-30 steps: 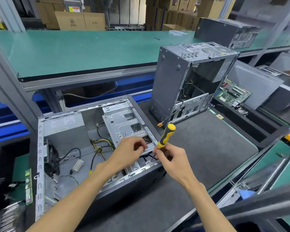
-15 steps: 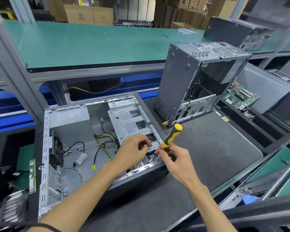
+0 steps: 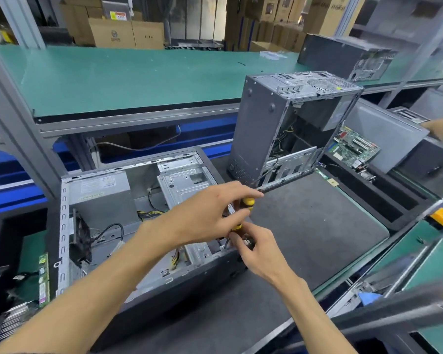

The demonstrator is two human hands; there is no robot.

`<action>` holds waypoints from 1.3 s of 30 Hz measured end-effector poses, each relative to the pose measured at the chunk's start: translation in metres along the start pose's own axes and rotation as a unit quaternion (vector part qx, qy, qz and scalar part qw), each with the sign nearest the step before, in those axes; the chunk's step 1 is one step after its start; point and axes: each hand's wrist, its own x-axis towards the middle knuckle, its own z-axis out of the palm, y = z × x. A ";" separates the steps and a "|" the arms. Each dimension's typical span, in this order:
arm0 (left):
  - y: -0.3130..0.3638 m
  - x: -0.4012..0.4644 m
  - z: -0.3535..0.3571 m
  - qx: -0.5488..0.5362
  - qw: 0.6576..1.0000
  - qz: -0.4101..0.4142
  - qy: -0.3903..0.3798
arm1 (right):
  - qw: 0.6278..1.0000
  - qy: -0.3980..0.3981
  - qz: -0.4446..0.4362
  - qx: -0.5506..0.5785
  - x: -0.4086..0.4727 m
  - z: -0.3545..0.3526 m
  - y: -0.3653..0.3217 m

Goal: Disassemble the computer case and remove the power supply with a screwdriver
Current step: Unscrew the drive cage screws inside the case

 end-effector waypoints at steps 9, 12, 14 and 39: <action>0.019 0.029 -0.019 0.264 0.957 0.005 -0.117 | 0.998 -0.020 0.027 0.054 0.000 0.003 0.006; 0.021 0.035 -0.012 0.379 0.921 -0.023 -0.082 | 0.995 -0.022 0.050 0.080 0.003 0.001 0.008; 0.026 0.038 -0.007 0.440 0.894 -0.036 -0.078 | 0.994 -0.031 0.066 0.078 0.004 0.001 0.010; 0.041 0.030 -0.010 0.482 0.866 -0.111 -0.074 | 0.987 -0.039 0.052 0.146 0.003 0.006 0.013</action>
